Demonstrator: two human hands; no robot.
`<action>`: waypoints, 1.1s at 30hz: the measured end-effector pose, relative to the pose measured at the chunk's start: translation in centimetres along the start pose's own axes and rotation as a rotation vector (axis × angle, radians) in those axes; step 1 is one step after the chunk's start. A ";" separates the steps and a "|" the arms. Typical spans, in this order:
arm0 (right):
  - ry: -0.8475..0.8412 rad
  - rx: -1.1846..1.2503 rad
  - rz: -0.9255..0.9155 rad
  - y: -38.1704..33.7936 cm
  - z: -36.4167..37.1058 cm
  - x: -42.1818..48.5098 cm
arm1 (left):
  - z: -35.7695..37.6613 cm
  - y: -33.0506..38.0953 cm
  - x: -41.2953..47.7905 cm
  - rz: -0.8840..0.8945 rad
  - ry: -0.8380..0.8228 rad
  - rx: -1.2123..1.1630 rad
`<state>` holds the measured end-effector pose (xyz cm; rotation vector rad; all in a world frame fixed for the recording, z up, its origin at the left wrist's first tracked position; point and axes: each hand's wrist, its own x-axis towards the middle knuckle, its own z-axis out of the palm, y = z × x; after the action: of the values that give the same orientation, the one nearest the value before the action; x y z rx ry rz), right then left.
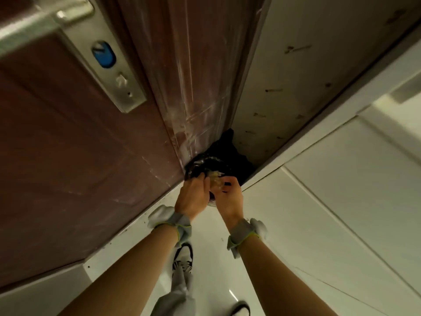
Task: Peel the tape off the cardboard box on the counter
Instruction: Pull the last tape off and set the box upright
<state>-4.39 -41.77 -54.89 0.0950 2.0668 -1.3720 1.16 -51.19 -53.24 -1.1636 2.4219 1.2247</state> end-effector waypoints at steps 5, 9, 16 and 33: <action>0.048 -0.055 0.064 5.1 2.3 7.6 | 2.5 -3.7 5.3 -0.060 -0.124 -0.086; 0.081 -0.101 0.097 12.7 4.4 16.6 | 5.1 -8.3 8.8 -0.063 -0.130 -0.046; 0.073 -0.019 0.234 17.1 7.7 23.3 | 8.8 -14.2 14.0 -0.077 -0.146 0.017; 0.019 -0.117 0.181 11.6 3.3 16.7 | 7.4 -10.7 11.8 0.009 -0.033 -0.022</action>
<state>-11.46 -44.02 -74.13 0.2392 2.0934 -1.1436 -0.37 -56.03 -70.04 -1.1298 2.3987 1.2664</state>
